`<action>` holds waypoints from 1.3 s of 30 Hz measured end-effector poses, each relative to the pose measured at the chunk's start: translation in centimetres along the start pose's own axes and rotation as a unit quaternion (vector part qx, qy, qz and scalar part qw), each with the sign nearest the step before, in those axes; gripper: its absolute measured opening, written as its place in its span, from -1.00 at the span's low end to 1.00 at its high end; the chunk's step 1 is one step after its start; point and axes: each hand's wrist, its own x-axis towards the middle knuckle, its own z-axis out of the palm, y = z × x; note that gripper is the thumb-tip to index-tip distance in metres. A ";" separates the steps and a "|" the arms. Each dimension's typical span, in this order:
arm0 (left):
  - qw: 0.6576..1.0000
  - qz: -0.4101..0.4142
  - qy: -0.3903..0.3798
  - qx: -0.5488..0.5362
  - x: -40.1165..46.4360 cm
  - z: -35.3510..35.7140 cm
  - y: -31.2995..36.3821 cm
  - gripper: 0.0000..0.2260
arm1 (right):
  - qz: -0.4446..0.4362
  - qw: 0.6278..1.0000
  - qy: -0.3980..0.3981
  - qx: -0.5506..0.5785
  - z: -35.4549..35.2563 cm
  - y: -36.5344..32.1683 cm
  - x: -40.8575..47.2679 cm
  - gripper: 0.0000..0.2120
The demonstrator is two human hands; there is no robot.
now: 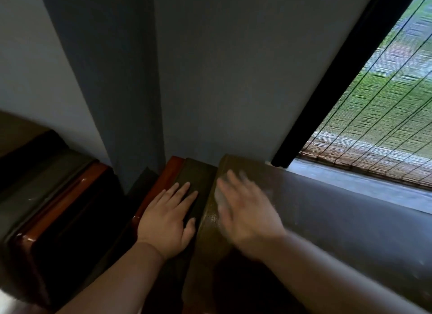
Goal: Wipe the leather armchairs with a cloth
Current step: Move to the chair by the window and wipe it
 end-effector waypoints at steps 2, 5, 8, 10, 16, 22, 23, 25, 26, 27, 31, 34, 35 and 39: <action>1.000 -0.001 -0.001 0.005 -0.1 0.2 0.0 -0.41 | -0.054 0.997 -0.047 0.012 -0.1 -1.2 -4.0 -0.37; 1.000 -0.004 0.008 0.000 -0.1 0.3 -0.2 -0.42 | -0.022 0.999 -0.030 -0.004 -0.9 2.6 -0.2 -0.40; 1.000 -0.010 0.002 0.006 -0.1 0.2 0.0 -0.42 | 0.143 0.989 -0.027 0.037 -2.1 6.7 5.6 -0.41; 1.000 -0.018 -0.001 -0.001 0.1 0.3 0.0 -0.42 | 0.144 0.989 -0.017 0.014 -0.9 6.4 5.4 -0.37; 0.999 -0.030 -0.033 -0.017 0.3 0.0 0.0 -0.41 | -0.069 0.997 -0.044 0.002 0.9 0.9 -7.6 -0.35; 0.958 -0.186 0.002 -0.217 2.6 -4.6 5.4 -0.56 | 0.122 0.992 -0.024 0.004 -2.1 6.9 -3.7 -0.39; 0.963 -0.163 0.006 -0.214 3.6 -5.4 7.3 -0.56 | 0.105 0.994 -0.017 -0.008 -1.8 6.2 -4.5 -0.36; 0.981 -0.096 -0.010 -0.167 4.6 -5.6 10.8 -0.49 | 0.013 0.999 -0.044 -0.010 -0.9 3.7 -7.7 -0.30; 0.988 -0.072 -0.022 -0.133 4.9 -5.3 12.1 -0.48 | -0.023 0.998 -0.062 0.002 -0.5 2.9 -9.3 -0.29; 0.993 -0.064 -0.030 -0.095 4.9 -5.0 13.0 -0.47 | -0.047 0.996 -0.078 0.018 -0.4 2.6 -10.4 -0.28; 0.997 -0.066 -0.009 -0.045 4.8 -4.1 13.1 -0.35 | -0.043 0.998 -0.052 -0.014 -2.4 5.4 -7.6 -0.33; 0.998 -0.052 -0.019 -0.035 5.2 -3.9 13.2 -0.32 | 0.112 0.993 -0.022 0.024 -3.7 9.8 -1.1 -0.38; 0.998 -0.054 -0.024 -0.033 5.2 -4.0 13.4 -0.35 | 0.168 0.984 -0.016 0.061 -4.2 11.2 0.6 -0.39; 0.996 -0.057 -0.042 -0.053 5.8 -4.2 13.4 -0.38 | 0.128 0.989 -0.015 0.078 -3.5 10.4 -0.4 -0.36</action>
